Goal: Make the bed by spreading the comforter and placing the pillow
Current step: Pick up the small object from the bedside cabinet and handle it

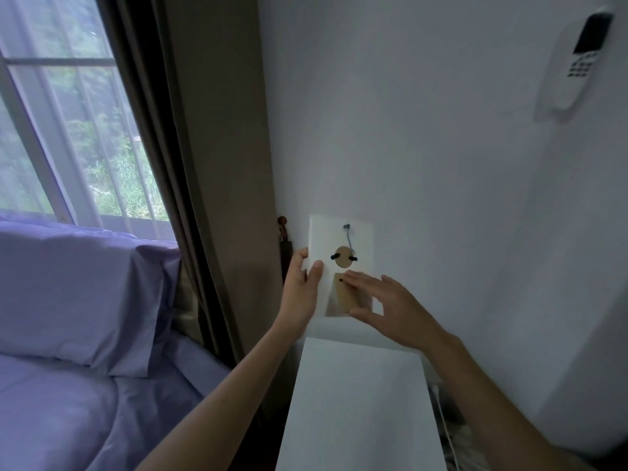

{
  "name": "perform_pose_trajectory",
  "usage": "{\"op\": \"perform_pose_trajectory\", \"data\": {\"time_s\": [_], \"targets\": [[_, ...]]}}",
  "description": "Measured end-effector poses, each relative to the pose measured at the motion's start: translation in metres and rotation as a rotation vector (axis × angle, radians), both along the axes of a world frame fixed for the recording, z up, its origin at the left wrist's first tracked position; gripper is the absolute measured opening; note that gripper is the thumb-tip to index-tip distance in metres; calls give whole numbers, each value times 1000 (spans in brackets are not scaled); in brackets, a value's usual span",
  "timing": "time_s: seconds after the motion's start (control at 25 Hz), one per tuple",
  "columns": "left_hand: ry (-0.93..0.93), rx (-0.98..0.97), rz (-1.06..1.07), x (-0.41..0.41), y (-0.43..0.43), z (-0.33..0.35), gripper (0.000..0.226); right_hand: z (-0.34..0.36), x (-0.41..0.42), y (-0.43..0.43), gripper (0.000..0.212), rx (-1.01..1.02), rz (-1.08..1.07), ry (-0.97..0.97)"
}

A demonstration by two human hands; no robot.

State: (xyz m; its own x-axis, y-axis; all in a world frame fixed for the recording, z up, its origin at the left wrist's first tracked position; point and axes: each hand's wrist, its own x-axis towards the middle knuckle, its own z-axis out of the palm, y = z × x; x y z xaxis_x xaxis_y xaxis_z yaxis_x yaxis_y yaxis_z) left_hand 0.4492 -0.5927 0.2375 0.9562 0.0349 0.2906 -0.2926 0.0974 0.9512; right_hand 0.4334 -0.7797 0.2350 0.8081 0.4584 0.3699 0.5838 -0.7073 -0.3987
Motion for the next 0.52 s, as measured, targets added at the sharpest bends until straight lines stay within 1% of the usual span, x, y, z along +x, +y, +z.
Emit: {"op": "perform_pose_trajectory", "data": {"time_s": [0.04, 0.08, 0.16, 0.2, 0.24, 0.28, 0.32, 0.36, 0.4, 0.44, 0.52], "targets": [[-38, 116, 32, 0, -2, -4, 23, 3, 1, -1, 52, 146, -29, 126], [-67, 219, 58, -1, -6, -8, 25, 7, 4, -1, 48, 329, -96, 194], [-126, 420, 134, -2, -17, -19, 29, 20, 11, 1, 40, 727, -277, 354], [-164, 522, 177, -3, -22, -24, 32, 27, 15, 3, 41, 919, -316, 492], [-212, 602, 219, -5, -29, -30, 34, 32, 20, 3, 48, 1066, -308, 629], [-276, 670, 263, -9, -34, -34, 36, 36, 24, 3, 55, 1147, -279, 729], [-358, 731, 306, -11, -39, -39, 38, 40, 26, 2, 60, 1169, -250, 785], [-438, 803, 331, -13, -44, -43, 40, 42, 27, 3, 60, 1165, -228, 806], [-506, 873, 348, -12, -48, -48, 45, 42, 26, 5, 55, 1159, -209, 801], [-542, 929, 360, -11, -51, -52, 52, 41, 26, 7, 45, 1149, -197, 773], [-589, 968, 381, -6, -53, -57, 57, 39, 26, 7, 23, 1139, -185, 692]]}}
